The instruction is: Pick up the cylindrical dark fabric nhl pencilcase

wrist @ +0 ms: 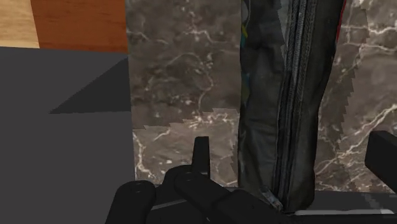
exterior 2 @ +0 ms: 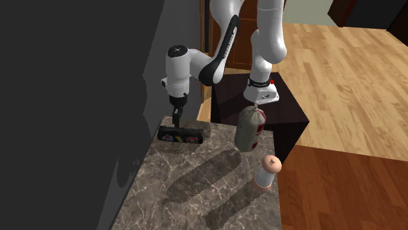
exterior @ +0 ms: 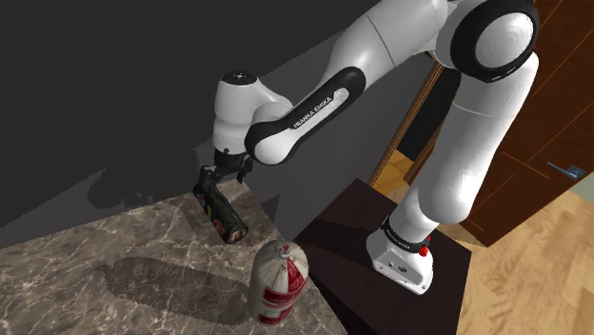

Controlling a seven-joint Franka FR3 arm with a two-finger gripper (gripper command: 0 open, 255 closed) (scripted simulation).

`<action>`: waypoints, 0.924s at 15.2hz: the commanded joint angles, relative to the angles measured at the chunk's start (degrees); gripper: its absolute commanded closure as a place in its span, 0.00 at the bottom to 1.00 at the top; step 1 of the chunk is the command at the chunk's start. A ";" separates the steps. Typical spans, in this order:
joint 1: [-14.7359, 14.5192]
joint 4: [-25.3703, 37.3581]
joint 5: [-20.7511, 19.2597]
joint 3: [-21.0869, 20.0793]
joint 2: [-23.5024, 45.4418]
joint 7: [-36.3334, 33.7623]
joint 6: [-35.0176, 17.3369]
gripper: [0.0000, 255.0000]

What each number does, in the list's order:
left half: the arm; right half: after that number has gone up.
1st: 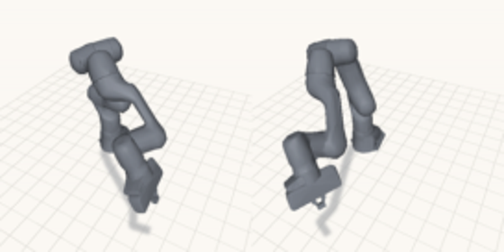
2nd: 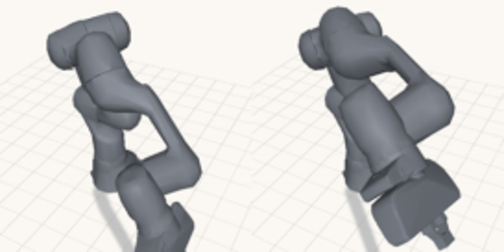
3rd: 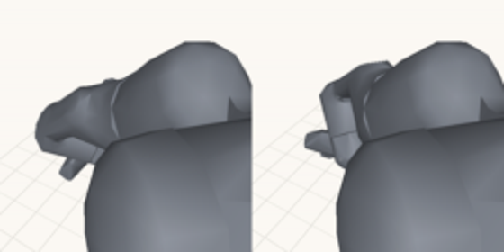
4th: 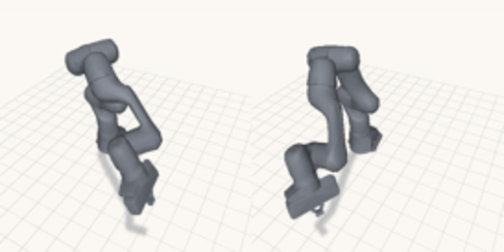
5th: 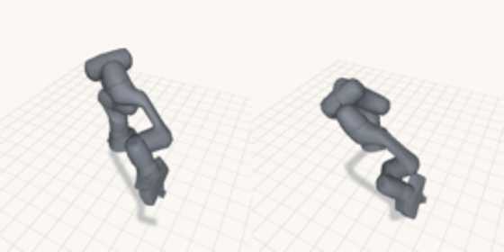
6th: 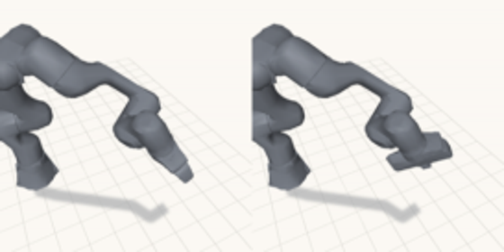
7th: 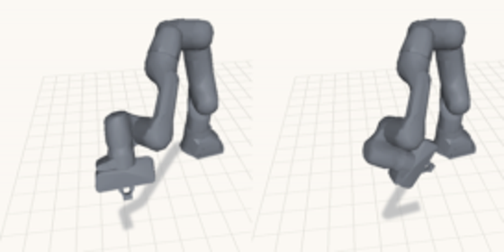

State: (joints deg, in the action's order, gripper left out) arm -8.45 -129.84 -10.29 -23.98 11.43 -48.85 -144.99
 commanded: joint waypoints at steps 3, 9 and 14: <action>-2.36 3.05 -3.79 1.11 5.60 -4.29 -1.74 0.00; -3.85 3.08 -7.25 3.16 9.92 -6.80 -5.70 0.00; -3.90 3.19 -7.26 3.20 10.01 -6.81 -5.68 1.00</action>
State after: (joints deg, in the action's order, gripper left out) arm -12.34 -126.68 -17.52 -20.83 21.31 -55.63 -150.59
